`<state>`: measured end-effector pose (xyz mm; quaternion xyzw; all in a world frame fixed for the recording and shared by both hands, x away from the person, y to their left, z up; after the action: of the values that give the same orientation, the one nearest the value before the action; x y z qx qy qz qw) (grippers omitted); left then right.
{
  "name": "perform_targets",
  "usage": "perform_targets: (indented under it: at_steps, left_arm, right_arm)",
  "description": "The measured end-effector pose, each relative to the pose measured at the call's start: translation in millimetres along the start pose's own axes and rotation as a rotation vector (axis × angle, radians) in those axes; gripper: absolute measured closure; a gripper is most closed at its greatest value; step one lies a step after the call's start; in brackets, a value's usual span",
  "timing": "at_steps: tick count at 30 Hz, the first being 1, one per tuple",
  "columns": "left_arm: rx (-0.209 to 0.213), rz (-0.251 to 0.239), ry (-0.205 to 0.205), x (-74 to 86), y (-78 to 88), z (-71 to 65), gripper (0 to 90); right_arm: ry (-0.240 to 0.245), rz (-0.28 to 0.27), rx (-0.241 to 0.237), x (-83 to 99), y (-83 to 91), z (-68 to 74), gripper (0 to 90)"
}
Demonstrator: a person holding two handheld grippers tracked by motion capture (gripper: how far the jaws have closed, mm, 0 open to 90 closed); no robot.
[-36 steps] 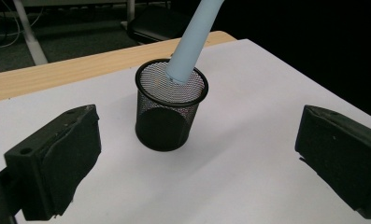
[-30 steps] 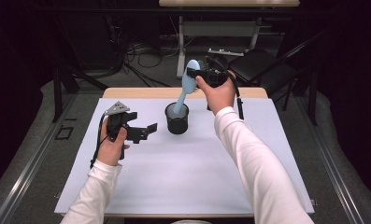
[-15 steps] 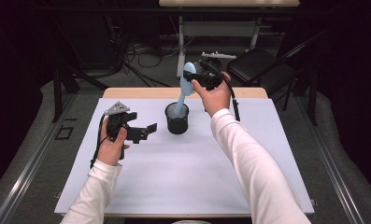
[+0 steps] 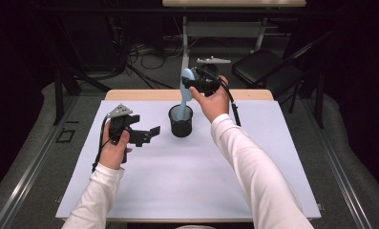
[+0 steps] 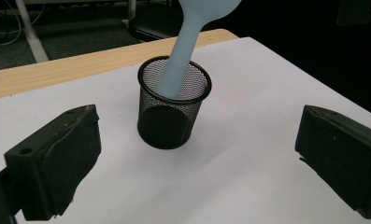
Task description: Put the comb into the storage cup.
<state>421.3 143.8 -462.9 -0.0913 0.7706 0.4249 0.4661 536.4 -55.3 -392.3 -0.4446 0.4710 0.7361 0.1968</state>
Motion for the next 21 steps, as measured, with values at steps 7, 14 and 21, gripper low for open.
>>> perform_targets:
  at_steps: [7, 14, 21]
  left_arm:
    - [-0.002, 0.002, 0.001, 0.4, -0.4, 0.2, 0.5]
    - [0.000, 0.008, 0.000, 1.1, -2.1, -0.3, 0.5]
    - [-0.001, 0.008, 0.001, 1.3, -2.2, 0.0, 0.5]
  right_arm:
    - [0.033, 0.016, 0.011, 8.0, -6.9, 3.1, 51.1]
    - [0.053, 0.034, 0.016, 14.7, -12.9, 4.8, 51.1]
    - [0.070, 0.052, 0.020, 20.0, -18.1, 6.1, 51.1]
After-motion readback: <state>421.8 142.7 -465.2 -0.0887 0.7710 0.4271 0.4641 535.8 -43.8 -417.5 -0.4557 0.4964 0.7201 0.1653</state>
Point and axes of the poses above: each handheld gripper's, and its own axes: y roughly backward along the jaws, x roughly out of its underside, z roughly to its left, the point moved 6 cm from there along -y, roughly forward along the jaws, and after that the axes turned 8 degrees about z, right-handed, at the moved point
